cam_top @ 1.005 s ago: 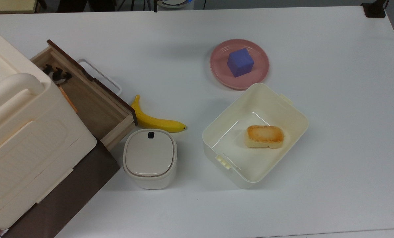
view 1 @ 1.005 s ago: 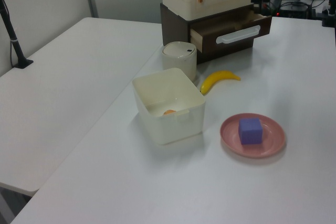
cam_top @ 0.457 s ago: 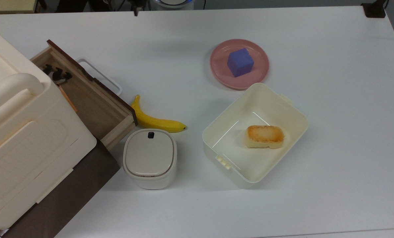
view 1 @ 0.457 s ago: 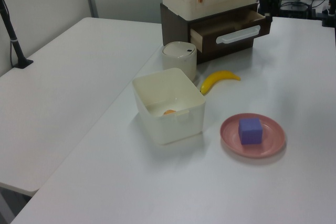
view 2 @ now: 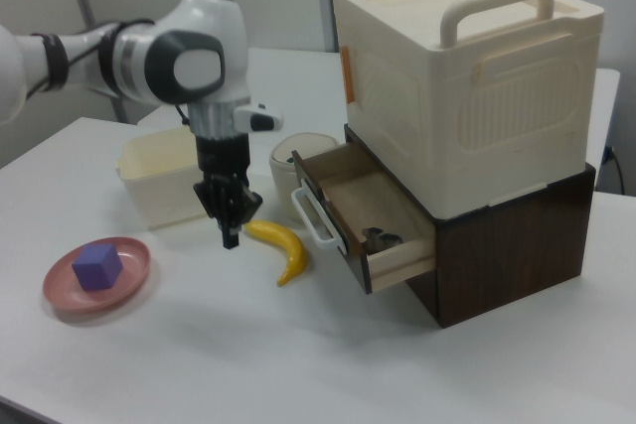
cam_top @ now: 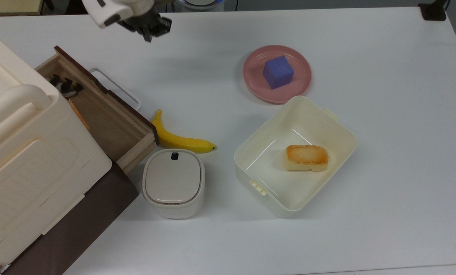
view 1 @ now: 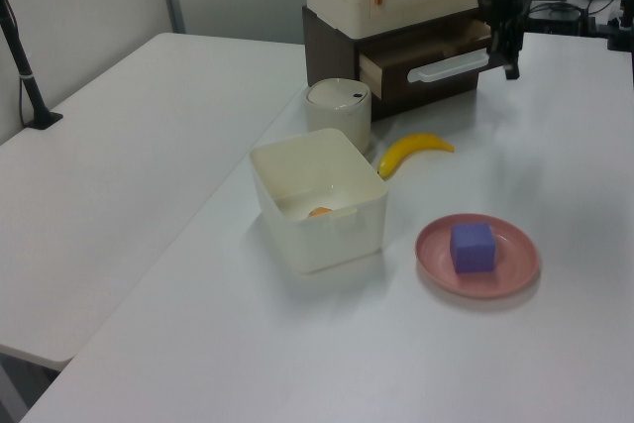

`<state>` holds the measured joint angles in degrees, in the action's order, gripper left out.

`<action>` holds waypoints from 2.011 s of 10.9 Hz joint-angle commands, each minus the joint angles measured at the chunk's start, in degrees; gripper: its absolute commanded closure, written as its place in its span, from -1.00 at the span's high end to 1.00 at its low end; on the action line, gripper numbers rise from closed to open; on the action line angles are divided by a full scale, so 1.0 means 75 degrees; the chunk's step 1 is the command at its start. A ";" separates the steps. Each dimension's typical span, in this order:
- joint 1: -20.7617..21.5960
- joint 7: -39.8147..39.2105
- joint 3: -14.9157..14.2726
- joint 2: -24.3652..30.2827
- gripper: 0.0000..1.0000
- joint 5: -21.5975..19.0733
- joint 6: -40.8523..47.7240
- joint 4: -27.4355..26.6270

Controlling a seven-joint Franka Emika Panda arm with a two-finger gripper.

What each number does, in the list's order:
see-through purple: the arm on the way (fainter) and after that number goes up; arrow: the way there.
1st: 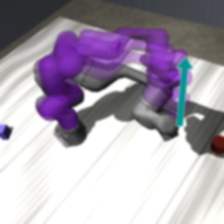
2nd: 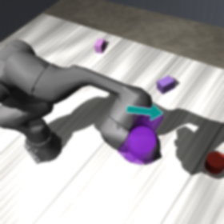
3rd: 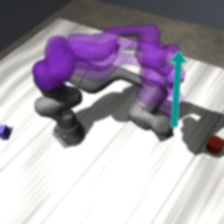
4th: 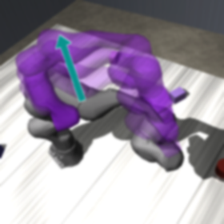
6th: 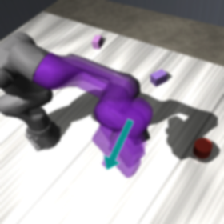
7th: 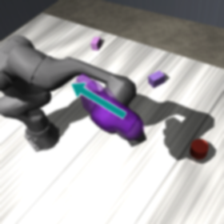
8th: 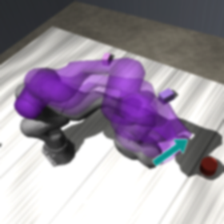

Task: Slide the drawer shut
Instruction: 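Move the gripper over to the open brown drawer's front panel, then push the drawer front inward into the brown cabinet with the gripper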

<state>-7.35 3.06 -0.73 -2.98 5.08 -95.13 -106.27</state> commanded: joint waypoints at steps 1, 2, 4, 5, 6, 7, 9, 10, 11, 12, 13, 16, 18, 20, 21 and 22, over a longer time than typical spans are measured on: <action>0.0030 0.0373 -0.0079 0.0222 -1.00 -0.0068 -0.1794 -0.1028; 0.0007 0.0830 -0.0079 0.0141 -1.00 0.0002 -0.2380 -0.1158; -0.0063 0.1429 -0.0091 -0.0326 -1.00 0.0166 -0.3179 -0.1136; -0.0087 0.1780 -0.0091 -0.0537 -1.00 0.0353 -0.3519 -0.1113; -0.0110 0.2143 -0.0102 -0.0714 -1.00 0.0587 -0.3790 -0.1089; -0.0122 0.2425 -0.0102 -0.0855 -1.00 0.0751 -0.4094 -0.1077; -0.0426 0.2872 -0.0102 -0.1077 -1.00 0.0776 -0.4808 -0.1054; -0.0485 0.3059 -0.0102 -0.1148 -1.00 0.0788 -0.5067 -0.0961; -0.0660 0.3223 -0.0102 -0.1230 -1.00 0.0788 -0.5267 -0.0833; -0.0731 0.3341 -0.0102 -0.1266 -1.00 0.0788 -0.5420 -0.0715; -0.0848 0.3423 -0.0102 -0.1278 -1.00 0.0788 -0.5560 -0.0668; -0.0978 0.4019 -0.0114 -0.1383 -1.00 0.1160 -0.6029 -0.0609; -0.1036 0.4977 -0.0103 -0.1488 -1.00 0.2026 -0.6392 -0.0609; -0.1130 0.5520 -0.0102 -0.1594 -1.00 0.2475 -0.6523 -0.0469; -0.1130 0.5673 -0.0102 -0.1617 -1.00 0.2476 -0.6534 -0.0398; -0.1200 0.5860 -0.0102 -0.1618 -1.00 0.2487 -0.6546 -0.0340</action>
<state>-15.64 43.14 -1.16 -14.32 22.13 -142.92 -110.82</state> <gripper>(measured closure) 0.991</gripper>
